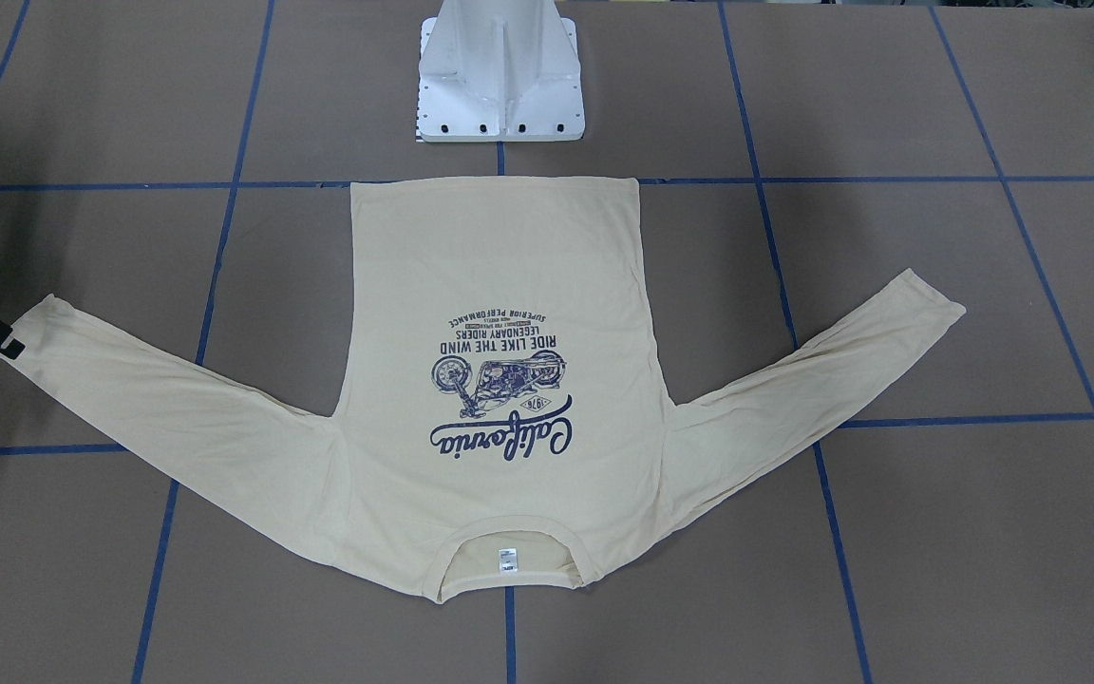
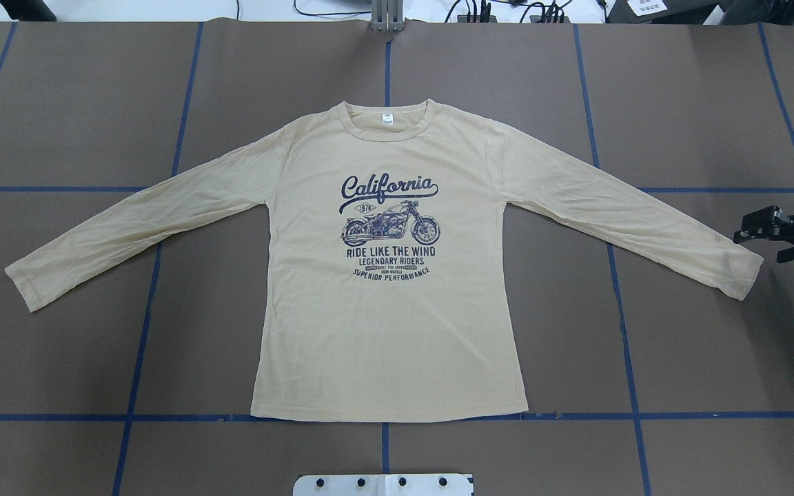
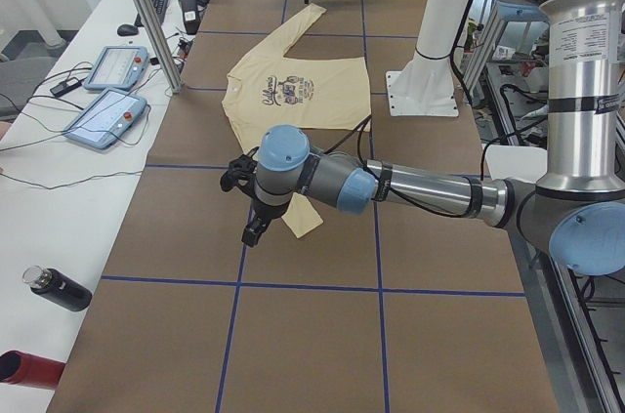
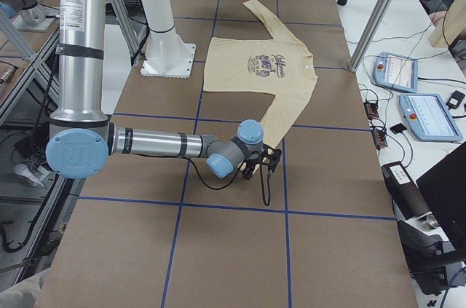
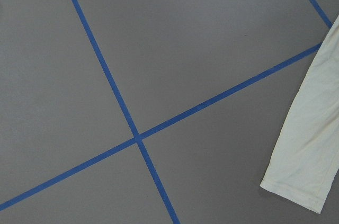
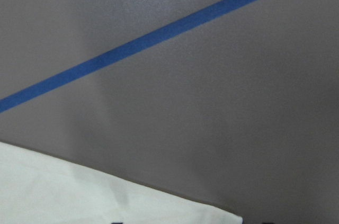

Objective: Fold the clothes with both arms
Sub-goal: 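Lower the right gripper onto the cuff of the sleeve nearest it and grasp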

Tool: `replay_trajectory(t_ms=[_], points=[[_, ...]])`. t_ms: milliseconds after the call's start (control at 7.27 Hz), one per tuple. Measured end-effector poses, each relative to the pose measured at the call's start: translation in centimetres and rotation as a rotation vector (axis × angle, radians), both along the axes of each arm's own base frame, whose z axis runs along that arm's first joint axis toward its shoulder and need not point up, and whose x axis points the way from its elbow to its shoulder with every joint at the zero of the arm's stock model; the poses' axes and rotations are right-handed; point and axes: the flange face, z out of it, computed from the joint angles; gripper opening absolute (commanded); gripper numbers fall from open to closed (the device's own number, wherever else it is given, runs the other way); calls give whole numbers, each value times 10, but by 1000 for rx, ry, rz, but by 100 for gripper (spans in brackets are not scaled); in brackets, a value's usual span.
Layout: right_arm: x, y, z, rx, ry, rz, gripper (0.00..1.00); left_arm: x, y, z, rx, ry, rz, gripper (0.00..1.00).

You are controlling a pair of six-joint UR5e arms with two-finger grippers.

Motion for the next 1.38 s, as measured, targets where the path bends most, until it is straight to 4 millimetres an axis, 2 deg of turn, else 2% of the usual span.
replay_trajectory(t_ms=[413,688,1101,1239,1376], points=[[-5,1,6,-8,7,-9,85,0,0,0,1,0,1,100],[-7,1,10,-14,12,-12,78,0,0,0,1,0,1,100],[-8,2,12,-18,14,-14,74,0,0,-1,3,-1,1,100],[-8,2,12,-20,15,-14,66,0,0,-1,3,-1,1,100],[-8,2,13,-22,16,-14,52,0,0,-1,3,-1,0,100]])
